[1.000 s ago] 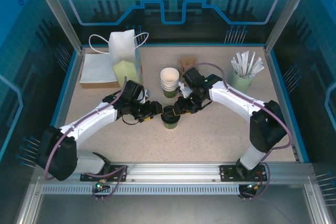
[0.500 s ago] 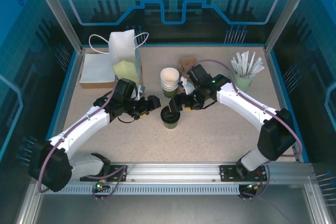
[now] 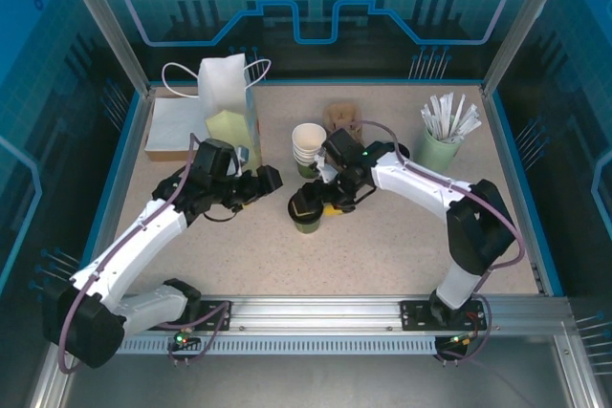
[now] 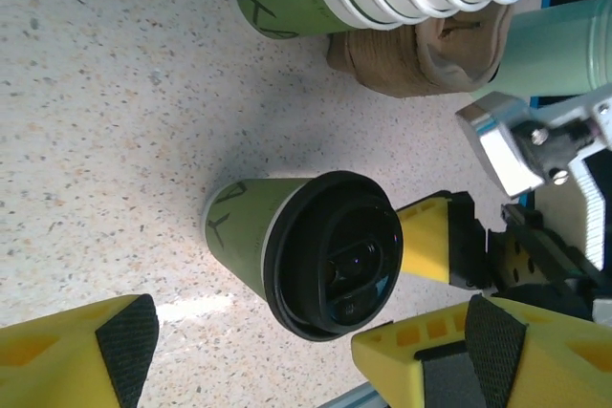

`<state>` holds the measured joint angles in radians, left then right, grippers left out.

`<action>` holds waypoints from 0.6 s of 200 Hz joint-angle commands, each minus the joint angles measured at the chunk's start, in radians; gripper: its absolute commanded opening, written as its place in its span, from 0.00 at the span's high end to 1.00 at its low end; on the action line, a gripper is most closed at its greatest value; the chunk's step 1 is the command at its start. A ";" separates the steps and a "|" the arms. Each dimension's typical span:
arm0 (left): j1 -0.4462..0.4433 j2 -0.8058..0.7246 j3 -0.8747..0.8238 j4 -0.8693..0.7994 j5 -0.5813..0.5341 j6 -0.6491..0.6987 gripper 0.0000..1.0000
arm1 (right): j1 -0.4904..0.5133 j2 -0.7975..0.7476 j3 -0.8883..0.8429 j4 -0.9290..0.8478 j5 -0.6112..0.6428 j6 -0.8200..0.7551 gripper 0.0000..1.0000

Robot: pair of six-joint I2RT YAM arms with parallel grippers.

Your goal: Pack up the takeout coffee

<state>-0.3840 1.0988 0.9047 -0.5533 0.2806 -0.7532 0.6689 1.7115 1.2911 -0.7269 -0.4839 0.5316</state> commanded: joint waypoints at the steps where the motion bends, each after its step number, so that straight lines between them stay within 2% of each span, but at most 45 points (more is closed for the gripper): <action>1: 0.013 -0.025 0.027 -0.075 -0.039 0.028 0.12 | 0.014 0.039 0.079 0.026 -0.033 -0.019 0.07; 28: 0.025 -0.021 0.013 -0.083 -0.028 0.025 0.12 | 0.017 0.093 0.148 0.045 -0.052 -0.035 0.08; 66: 0.077 -0.010 -0.038 -0.048 0.050 0.002 0.12 | 0.020 0.155 0.192 0.141 -0.127 0.008 0.09; 95: 0.099 -0.002 -0.066 -0.014 0.086 -0.006 0.12 | 0.011 0.163 0.240 0.037 -0.023 -0.037 0.09; 120: 0.099 0.028 -0.067 -0.003 0.102 0.001 0.15 | -0.009 0.129 0.213 0.032 0.021 -0.043 0.09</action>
<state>-0.2932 1.1034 0.8494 -0.5915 0.3302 -0.7582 0.6689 1.8694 1.4975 -0.6525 -0.5190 0.5125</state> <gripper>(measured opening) 0.862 0.910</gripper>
